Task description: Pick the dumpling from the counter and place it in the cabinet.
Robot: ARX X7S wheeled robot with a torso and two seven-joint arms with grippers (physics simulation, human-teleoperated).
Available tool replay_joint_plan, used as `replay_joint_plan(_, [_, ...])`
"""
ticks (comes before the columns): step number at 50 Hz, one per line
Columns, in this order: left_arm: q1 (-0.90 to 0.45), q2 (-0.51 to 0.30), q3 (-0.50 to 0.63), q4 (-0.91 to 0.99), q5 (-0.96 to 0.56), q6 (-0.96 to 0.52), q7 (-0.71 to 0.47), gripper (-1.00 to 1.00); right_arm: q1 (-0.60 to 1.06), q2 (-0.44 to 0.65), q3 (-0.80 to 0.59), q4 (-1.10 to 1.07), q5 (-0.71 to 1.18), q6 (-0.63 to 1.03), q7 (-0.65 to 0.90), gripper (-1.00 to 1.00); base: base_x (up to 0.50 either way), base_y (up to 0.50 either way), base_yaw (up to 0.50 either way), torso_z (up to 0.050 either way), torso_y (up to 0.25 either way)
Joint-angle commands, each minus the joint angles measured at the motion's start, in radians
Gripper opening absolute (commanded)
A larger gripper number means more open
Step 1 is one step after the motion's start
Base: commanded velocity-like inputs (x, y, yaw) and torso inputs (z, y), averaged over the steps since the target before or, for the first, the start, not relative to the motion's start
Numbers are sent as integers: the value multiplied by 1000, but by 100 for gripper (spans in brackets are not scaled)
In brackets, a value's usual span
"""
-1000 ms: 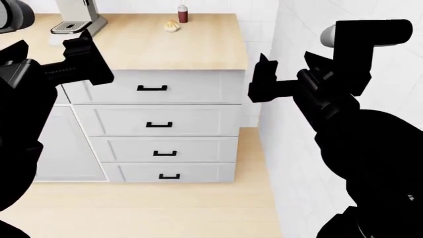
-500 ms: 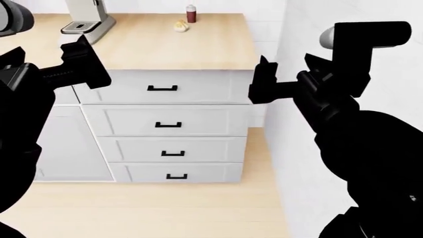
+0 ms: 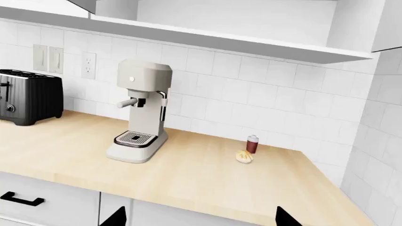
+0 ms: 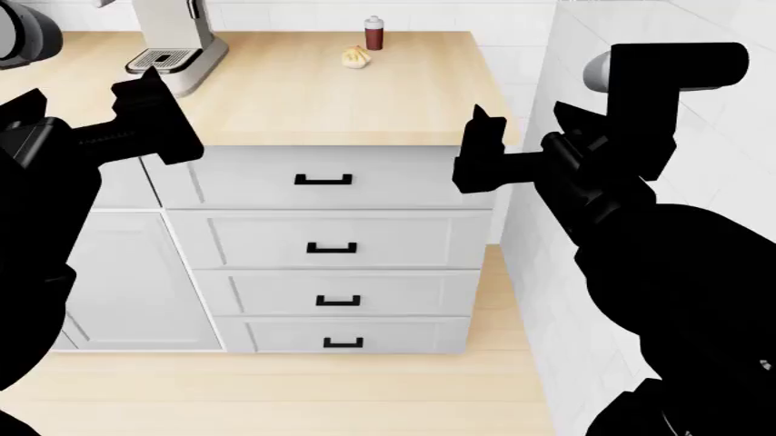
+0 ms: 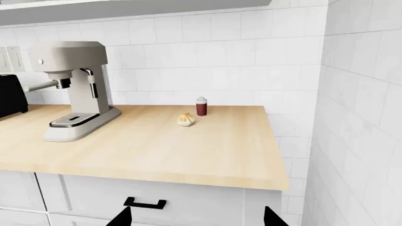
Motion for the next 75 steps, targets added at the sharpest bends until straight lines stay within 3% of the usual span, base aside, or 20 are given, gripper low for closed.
replay_joint_plan(1, [5,-5,7,0,-9,10,-6,100,-3,4,6,0,26,1,18,100,336,12,0,0,0])
replay_joint_plan(75, [18,-34,55,-14,-8,76,-3,100,-12,45,3,24,180,-30,133,100,341,80,0,0,0])
